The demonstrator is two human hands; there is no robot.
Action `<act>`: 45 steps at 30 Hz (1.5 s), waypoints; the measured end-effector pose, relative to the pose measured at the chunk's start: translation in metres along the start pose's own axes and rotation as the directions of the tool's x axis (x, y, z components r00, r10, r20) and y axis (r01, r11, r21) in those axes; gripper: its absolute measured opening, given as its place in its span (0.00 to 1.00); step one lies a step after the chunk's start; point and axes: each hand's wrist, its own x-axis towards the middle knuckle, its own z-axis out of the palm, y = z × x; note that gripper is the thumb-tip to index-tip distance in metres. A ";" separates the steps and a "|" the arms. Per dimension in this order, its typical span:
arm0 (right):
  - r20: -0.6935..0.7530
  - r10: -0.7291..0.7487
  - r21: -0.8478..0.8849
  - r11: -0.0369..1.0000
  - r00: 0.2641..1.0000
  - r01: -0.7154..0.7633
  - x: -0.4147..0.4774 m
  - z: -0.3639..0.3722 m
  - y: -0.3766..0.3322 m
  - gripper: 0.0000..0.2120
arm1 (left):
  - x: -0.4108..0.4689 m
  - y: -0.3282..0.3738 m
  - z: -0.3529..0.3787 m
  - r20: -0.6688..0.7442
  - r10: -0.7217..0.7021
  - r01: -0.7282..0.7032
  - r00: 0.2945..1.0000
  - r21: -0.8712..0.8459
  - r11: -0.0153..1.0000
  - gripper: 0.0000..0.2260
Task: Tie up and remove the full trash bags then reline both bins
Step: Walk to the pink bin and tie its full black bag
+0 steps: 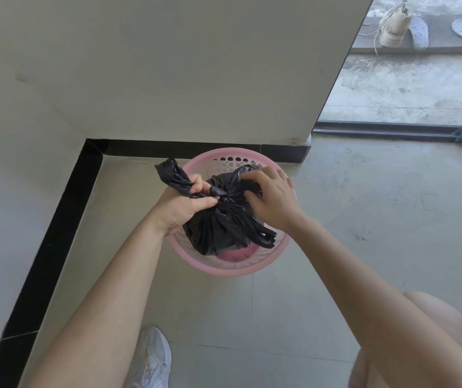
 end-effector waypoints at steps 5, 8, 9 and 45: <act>0.313 -0.081 0.281 0.960 0.946 -0.011 0.018 -0.007 -0.014 0.34 | -0.002 0.001 0.000 0.080 -0.009 0.000 0.997 0.118 0.993 0.23; 0.366 -0.138 0.217 0.974 0.920 0.060 0.015 -0.004 -0.013 0.24 | -0.006 -0.005 -0.001 0.064 -0.047 0.037 0.997 0.143 0.989 0.23; 0.359 -0.138 0.159 0.984 0.923 0.085 0.013 -0.001 -0.012 0.19 | -0.007 -0.007 -0.001 0.030 -0.050 0.045 0.998 0.147 0.988 0.23; 0.191 -0.025 0.326 0.945 0.981 -0.040 -0.037 0.040 -0.008 0.09 | -0.016 -0.037 0.036 -0.337 -0.332 0.190 0.881 -0.391 0.901 0.05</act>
